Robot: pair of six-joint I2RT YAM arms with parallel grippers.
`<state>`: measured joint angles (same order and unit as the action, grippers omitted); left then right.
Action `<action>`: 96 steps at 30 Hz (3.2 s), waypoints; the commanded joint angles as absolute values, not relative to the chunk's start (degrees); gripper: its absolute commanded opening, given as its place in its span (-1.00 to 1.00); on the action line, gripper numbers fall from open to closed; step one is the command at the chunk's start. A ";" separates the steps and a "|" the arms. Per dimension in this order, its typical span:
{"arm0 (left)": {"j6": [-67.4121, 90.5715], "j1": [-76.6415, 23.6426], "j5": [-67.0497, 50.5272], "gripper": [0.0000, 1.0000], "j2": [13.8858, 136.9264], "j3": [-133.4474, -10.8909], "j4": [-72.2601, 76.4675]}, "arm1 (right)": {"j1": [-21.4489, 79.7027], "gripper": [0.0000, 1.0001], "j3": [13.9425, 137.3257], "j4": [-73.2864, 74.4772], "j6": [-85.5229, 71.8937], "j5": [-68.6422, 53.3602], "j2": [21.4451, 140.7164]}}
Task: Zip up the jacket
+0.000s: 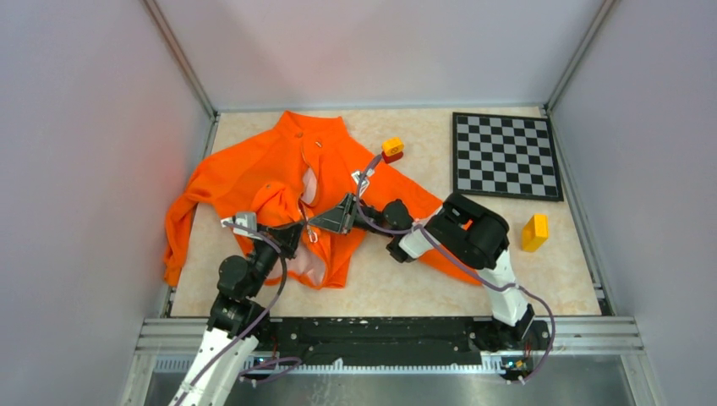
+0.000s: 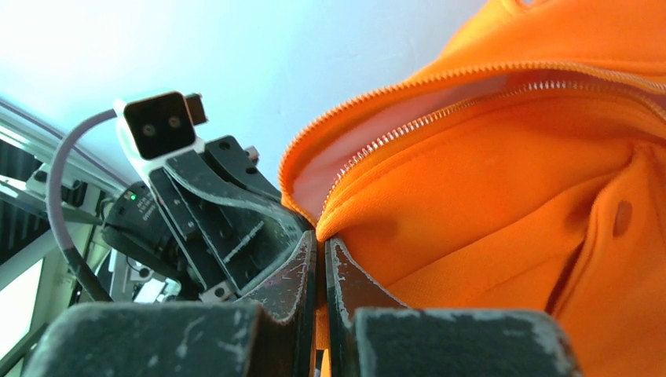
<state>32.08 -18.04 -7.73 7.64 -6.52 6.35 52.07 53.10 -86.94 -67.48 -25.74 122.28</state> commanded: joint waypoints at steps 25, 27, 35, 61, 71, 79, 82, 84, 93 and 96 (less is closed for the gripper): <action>64.95 -18.13 4.61 0.68 7.87 -20.96 -26.16 | 51.41 -1.00 55.72 -98.93 -68.37 -26.54 122.72; 71.30 -18.19 5.55 0.49 8.69 -22.30 -32.37 | 51.40 -1.00 55.71 -98.95 -68.34 -26.54 122.70; 75.17 -18.18 0.32 0.00 9.41 -17.70 -20.15 | 51.40 -1.00 55.69 -98.92 -68.45 -26.72 122.44; 75.98 -18.15 -4.85 -0.34 6.09 -14.03 -16.07 | 51.41 -1.00 56.01 -98.89 -69.22 -26.42 122.34; 77.23 -18.17 -5.75 -0.51 5.23 -12.57 -14.26 | 51.41 -1.00 56.13 -98.90 -69.43 -26.37 122.18; 75.92 -18.19 -6.87 -0.68 5.44 -12.28 -12.40 | 51.41 -1.00 56.25 -98.93 -69.44 -26.05 122.50; 73.61 -18.19 -7.81 -0.85 5.23 -11.91 -10.05 | 51.39 -1.00 57.04 -98.96 -70.01 -25.88 122.86; 71.12 -18.17 -8.56 -1.00 5.34 -11.64 -8.55 | 51.35 -1.00 57.56 -98.94 -70.66 -25.57 123.16; 56.39 -18.17 -16.44 -1.00 6.39 -10.05 -2.67 | 51.35 -1.00 61.00 -98.82 -75.70 -24.48 126.10; 54.71 -18.15 -18.99 -1.00 6.30 -9.67 -2.50 | 51.25 -1.00 62.72 -98.86 -77.39 -24.37 127.28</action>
<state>59.72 -17.61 -8.82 6.13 -10.33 -8.25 51.22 58.65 -87.15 -74.83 -26.04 125.71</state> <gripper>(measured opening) 0.008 0.012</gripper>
